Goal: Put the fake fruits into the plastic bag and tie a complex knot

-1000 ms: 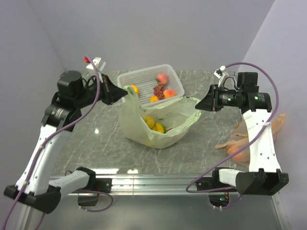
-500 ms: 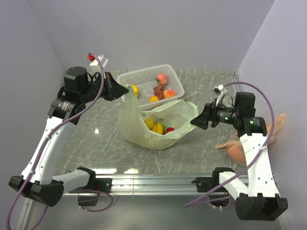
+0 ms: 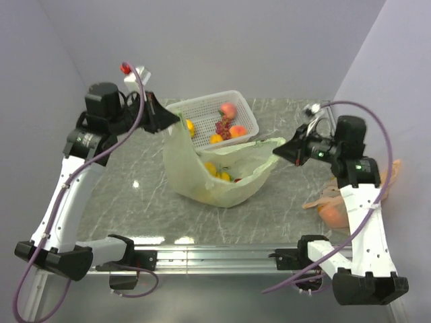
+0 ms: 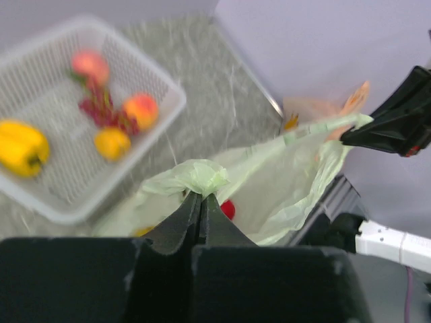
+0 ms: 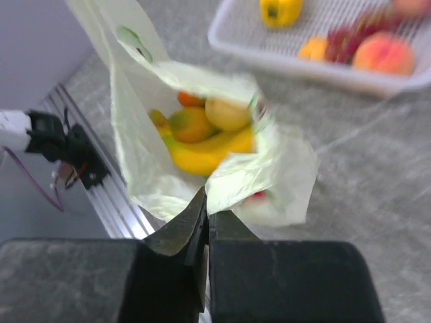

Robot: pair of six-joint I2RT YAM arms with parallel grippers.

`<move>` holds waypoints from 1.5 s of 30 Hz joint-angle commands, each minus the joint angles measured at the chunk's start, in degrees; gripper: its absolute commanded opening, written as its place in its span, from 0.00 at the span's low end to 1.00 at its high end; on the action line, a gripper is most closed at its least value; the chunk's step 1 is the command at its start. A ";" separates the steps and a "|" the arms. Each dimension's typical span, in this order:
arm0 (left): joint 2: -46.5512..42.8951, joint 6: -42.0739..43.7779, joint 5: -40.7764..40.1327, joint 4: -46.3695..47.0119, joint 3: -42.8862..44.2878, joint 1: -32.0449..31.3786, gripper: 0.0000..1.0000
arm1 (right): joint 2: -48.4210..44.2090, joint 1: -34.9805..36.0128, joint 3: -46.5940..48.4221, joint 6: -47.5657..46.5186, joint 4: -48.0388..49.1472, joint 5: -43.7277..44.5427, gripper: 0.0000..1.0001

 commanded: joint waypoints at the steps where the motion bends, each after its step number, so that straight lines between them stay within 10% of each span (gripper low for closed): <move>1: 0.35 9.17 2.30 -0.51 13.48 0.63 0.00 | -2.04 -3.23 13.00 7.25 0.97 -4.16 0.00; 23: -4.58 22.91 -2.88 -12.91 3.91 0.54 0.00 | -0.64 -3.86 9.07 6.75 0.97 -0.58 0.00; 26: -0.11 30.46 3.60 -15.55 13.12 0.63 0.28 | -0.64 -3.86 9.24 7.81 2.20 -1.89 0.00; 27: 1.22 34.13 6.50 -16.60 15.85 0.54 0.55 | -0.46 -3.95 9.42 7.98 2.29 -2.16 0.00; 30: 6.14 40.91 19.51 -20.73 24.56 0.10 0.91 | -0.03 -3.95 10.56 7.38 0.98 -2.69 0.00; 45: 26.53 40.33 11.36 -21.80 28.70 -25.47 0.96 | -4.50 -3.86 9.86 -0.27 -7.37 -0.49 0.00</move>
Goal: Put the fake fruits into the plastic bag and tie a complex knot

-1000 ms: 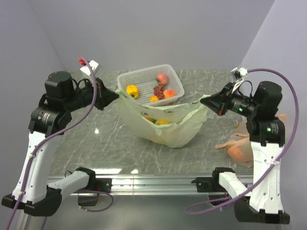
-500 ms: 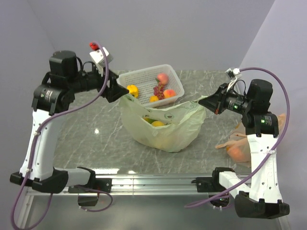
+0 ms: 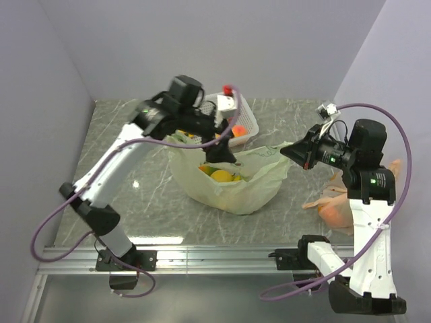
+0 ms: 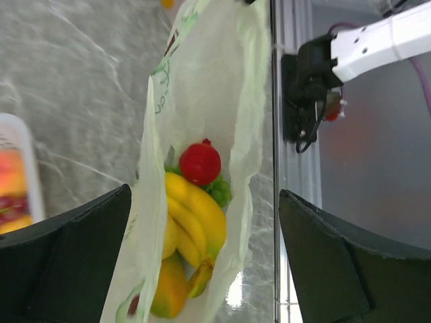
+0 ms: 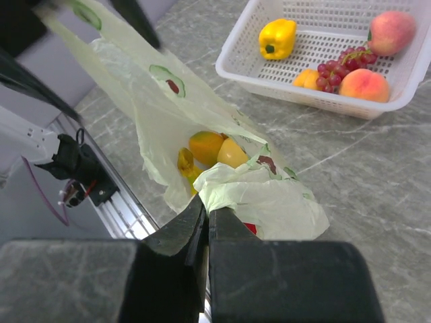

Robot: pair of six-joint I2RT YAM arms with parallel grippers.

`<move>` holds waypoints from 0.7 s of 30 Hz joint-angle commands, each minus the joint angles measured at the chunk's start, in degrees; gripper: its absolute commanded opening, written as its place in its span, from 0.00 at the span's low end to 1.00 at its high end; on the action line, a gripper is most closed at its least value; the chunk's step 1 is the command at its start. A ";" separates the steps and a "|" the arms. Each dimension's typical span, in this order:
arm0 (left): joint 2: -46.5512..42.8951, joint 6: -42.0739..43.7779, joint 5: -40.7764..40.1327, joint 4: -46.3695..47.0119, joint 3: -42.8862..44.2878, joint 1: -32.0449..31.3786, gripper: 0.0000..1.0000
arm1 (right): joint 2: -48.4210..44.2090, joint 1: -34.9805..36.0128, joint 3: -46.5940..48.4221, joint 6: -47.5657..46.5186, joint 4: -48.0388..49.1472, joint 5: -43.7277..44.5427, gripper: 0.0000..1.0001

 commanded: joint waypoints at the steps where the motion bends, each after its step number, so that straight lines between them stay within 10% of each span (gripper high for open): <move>1: 3.54 -0.95 -2.93 0.54 0.33 -3.05 0.96 | -1.33 -0.25 0.62 -3.20 -2.26 0.62 0.00; 15: 10.59 12.84 6.37 -21.77 0.09 -6.93 0.98 | -1.86 -0.25 0.88 -5.67 -3.85 2.29 0.00; 21: 7.87 7.77 3.41 -13.64 -8.07 -7.01 0.98 | -1.51 -0.25 0.70 -5.05 -3.14 1.68 0.00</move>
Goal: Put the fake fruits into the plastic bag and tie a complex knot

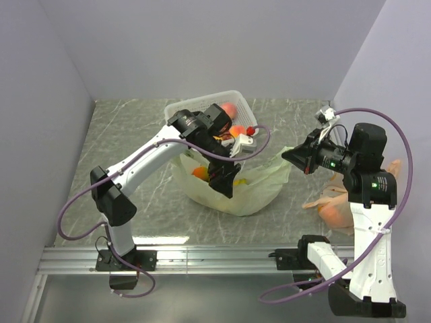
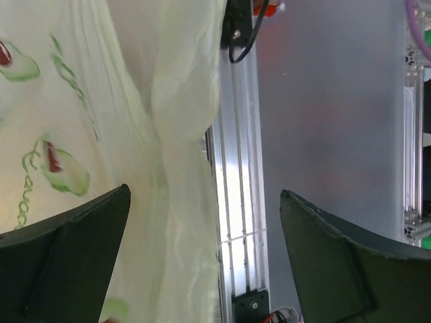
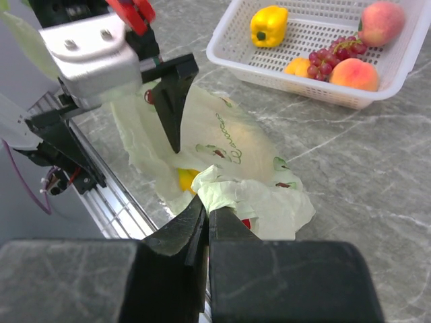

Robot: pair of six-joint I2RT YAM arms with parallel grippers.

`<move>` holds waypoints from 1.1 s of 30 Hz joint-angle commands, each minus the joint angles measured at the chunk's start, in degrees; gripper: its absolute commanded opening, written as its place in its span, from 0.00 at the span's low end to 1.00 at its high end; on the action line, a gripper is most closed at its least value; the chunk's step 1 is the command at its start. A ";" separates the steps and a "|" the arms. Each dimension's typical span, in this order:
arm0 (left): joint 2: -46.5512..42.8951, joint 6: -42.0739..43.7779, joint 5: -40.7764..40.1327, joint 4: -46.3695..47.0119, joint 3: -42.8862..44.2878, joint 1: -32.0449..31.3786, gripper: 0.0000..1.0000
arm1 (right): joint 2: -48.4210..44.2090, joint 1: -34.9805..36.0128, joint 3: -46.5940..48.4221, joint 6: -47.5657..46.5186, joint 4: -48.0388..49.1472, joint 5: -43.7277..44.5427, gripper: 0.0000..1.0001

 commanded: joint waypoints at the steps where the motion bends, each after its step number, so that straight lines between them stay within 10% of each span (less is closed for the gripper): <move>1: -4.50 -2.78 -1.79 6.54 -5.19 -0.22 0.98 | 0.17 -0.34 0.73 0.06 1.16 0.08 0.00; 14: -12.69 -7.19 -21.22 31.26 -22.33 -0.48 0.82 | 1.22 -0.25 0.99 -0.73 0.72 0.35 0.00; 17: -12.51 -6.58 -21.05 33.37 -24.18 -0.39 0.69 | 1.40 -0.25 0.20 -0.38 1.69 0.08 0.00; 23: -10.67 -7.97 -14.56 34.17 -27.44 3.11 0.03 | 3.15 -0.34 -0.86 0.50 5.90 1.05 0.01; 27: -8.91 -10.97 -5.17 32.58 -25.34 8.04 0.00 | 4.56 -0.25 1.42 -4.49 1.97 -0.53 0.71; 33: -8.29 -7.72 1.09 29.42 -22.43 9.28 0.00 | -2.19 -0.25 -5.14 -19.35 -2.98 1.57 0.85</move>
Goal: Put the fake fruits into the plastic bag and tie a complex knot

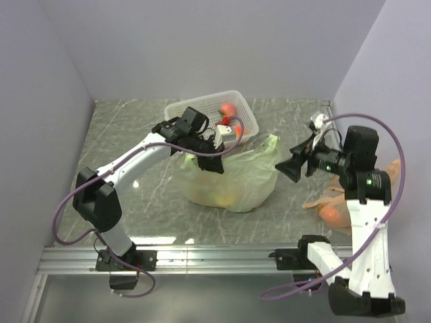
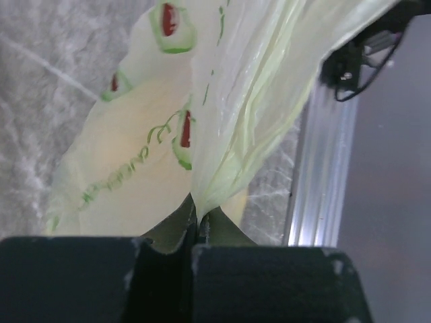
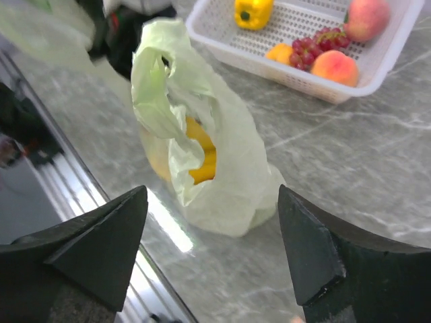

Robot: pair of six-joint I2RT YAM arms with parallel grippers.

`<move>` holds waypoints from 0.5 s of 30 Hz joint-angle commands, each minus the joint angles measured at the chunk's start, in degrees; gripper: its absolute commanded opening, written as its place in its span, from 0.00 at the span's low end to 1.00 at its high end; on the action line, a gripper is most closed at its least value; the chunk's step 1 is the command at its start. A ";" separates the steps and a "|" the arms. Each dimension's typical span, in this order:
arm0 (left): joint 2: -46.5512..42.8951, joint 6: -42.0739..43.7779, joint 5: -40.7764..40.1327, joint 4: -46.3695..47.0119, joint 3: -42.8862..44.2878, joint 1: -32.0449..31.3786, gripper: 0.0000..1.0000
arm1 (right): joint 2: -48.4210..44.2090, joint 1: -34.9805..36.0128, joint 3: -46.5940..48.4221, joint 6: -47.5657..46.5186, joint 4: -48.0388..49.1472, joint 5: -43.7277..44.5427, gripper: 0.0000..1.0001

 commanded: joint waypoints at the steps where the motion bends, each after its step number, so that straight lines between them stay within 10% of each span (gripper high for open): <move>1: -0.05 1.66 7.50 -1.47 3.39 -0.89 0.00 | -5.39 -0.34 -4.76 -9.59 -0.66 1.23 0.86; 15: 2.14 3.95 9.35 -4.72 3.39 -0.89 0.00 | -2.67 8.42 -23.58 -2.83 35.46 -5.98 0.88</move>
